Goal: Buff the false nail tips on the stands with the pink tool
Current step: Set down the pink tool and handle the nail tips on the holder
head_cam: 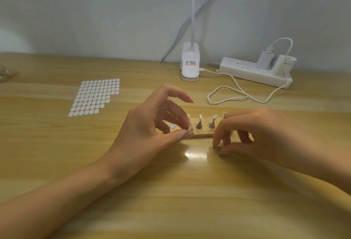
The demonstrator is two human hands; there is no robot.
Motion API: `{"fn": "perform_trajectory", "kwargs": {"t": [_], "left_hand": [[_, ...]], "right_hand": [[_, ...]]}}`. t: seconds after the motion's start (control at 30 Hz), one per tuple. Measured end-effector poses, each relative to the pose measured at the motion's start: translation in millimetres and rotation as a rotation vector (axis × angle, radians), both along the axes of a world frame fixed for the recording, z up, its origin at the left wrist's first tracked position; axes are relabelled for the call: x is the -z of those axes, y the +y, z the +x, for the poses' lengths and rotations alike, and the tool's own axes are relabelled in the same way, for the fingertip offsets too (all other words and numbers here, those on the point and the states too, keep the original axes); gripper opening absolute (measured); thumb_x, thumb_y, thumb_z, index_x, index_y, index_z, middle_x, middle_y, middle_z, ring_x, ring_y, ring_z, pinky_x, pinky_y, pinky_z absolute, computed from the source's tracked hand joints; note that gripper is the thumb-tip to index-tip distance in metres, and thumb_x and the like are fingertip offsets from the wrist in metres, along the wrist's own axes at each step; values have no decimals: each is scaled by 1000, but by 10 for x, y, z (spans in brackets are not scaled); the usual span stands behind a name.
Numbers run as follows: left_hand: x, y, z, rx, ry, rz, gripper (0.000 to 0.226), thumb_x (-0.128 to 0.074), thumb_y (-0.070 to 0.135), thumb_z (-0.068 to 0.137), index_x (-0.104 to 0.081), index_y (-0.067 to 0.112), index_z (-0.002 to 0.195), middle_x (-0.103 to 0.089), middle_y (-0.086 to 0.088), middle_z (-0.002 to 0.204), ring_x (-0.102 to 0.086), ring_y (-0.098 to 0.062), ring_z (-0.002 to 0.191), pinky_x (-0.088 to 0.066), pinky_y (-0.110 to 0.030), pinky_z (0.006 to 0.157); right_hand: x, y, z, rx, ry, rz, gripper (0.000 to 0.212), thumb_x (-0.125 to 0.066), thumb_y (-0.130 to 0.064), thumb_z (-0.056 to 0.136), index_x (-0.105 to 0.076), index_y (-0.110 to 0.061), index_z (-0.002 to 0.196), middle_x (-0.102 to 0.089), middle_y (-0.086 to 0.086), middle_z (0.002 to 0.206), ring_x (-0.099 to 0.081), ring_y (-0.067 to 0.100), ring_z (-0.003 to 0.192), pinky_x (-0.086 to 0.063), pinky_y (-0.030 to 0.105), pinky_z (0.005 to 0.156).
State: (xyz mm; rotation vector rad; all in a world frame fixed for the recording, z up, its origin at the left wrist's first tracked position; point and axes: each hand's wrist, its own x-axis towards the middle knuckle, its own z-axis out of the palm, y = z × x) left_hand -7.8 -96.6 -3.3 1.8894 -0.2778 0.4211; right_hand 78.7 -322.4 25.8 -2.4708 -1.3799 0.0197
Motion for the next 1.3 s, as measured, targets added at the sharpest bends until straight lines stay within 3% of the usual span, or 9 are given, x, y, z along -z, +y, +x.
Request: {"fn": "perform_trajectory", "kwargs": {"t": [0.1,0.2,0.3,0.4,0.57,0.8,1.1,1.23,1.3], "left_hand": [[-7,-7,-6,5,5,3,45,-80,13,79,-58,27,115,-73,2,84,-73,-18,86,-54,-31,66],[-20,-19,-18,5,8,16,45,-80,13,78,-58,25,116,-73,3,83,-73,-19,86,-54,-32,64],[-34,-34,-24,-2,4,46,48,-83,9,78,-57,25,116,-73,4,81,-73,-18,86,-53,-29,62],[-36,-62,-36,-12,-1,78,51,-85,4,77,-58,27,115,-72,6,79,-73,-15,84,-53,-28,59],[-40,-52,-50,-15,18,106,52,-84,1,77,-58,28,113,-72,6,77,-72,-11,81,-48,-13,58],[-52,-45,-52,-18,35,104,51,-83,1,77,-59,28,113,-72,6,78,-72,-7,78,-49,-13,58],[-44,-44,-63,-4,45,105,51,-84,1,77,-59,27,113,-71,6,79,-71,-5,76,-50,-13,61],[-35,-47,-53,12,55,115,50,-83,3,78,-58,27,115,-72,6,80,-72,-10,80,-58,-28,66],[-33,-44,-49,17,61,114,50,-82,3,79,-58,26,115,-72,6,81,-72,-10,80,-57,-26,66]], "right_hand": [[9,5,-14,-3,13,31,14,-80,-36,76,-71,-40,86,-62,-25,86,-58,4,72,-48,30,57],[1,10,-16,-39,23,149,14,-84,-30,76,-74,-35,85,-65,-19,79,-59,7,66,-43,16,56],[-24,35,-46,-80,171,360,13,-78,-31,76,-76,-22,85,-69,-10,77,-65,9,60,-43,7,56],[-14,74,-103,-89,345,515,13,-75,-28,78,-76,-18,85,-71,-5,78,-73,17,67,-52,14,53],[22,65,-46,-20,251,296,16,-83,-10,76,-76,-24,80,-71,-11,79,-70,11,72,-47,9,55],[-37,27,-54,-95,369,113,24,-87,-31,69,-76,-30,90,-65,-12,79,-61,11,70,-41,7,57],[111,96,-165,-49,231,83,9,-76,-36,82,-68,-35,79,-62,-18,81,-58,5,78,-27,17,71],[126,131,-174,-39,270,166,11,-79,-20,84,-70,-23,78,-59,-14,77,-60,8,74,-41,7,62],[125,138,-175,-6,427,238,11,-78,-14,85,-70,-19,78,-61,-13,71,-59,7,66,-44,13,49]]}}
